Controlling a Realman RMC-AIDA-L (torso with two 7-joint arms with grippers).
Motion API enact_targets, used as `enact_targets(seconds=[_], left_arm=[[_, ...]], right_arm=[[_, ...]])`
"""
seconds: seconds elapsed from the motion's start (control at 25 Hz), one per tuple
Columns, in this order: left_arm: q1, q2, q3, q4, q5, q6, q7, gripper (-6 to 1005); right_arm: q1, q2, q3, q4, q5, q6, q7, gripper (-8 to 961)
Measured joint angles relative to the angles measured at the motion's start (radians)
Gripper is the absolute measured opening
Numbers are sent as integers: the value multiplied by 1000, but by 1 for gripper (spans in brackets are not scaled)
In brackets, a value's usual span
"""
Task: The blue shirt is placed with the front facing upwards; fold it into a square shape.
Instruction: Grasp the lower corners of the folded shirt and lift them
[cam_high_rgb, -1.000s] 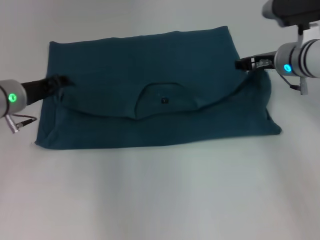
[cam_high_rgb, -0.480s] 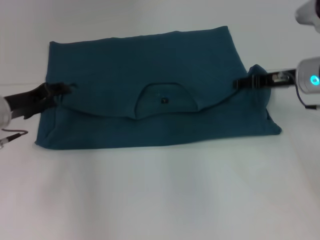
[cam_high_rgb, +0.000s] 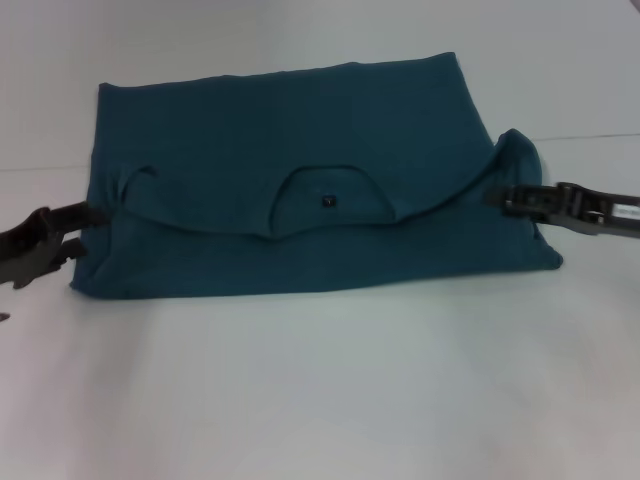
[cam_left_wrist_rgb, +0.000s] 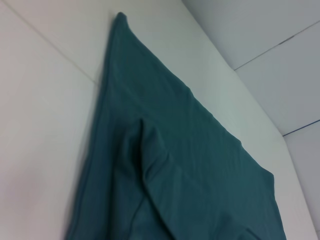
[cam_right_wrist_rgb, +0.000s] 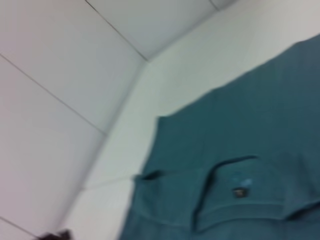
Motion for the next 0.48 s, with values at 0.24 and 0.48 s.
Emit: enact_targets(seconds=[0.24,0.48], left_arm=[[30,2,-25,-23,10,-5,34,627],[36,0,-38,-57,20,-52,-6,627]], right_arm=[[-56,-12,69,84,60,-99,-96,644],[-64,-17,74,113,63,-104,-115,645]])
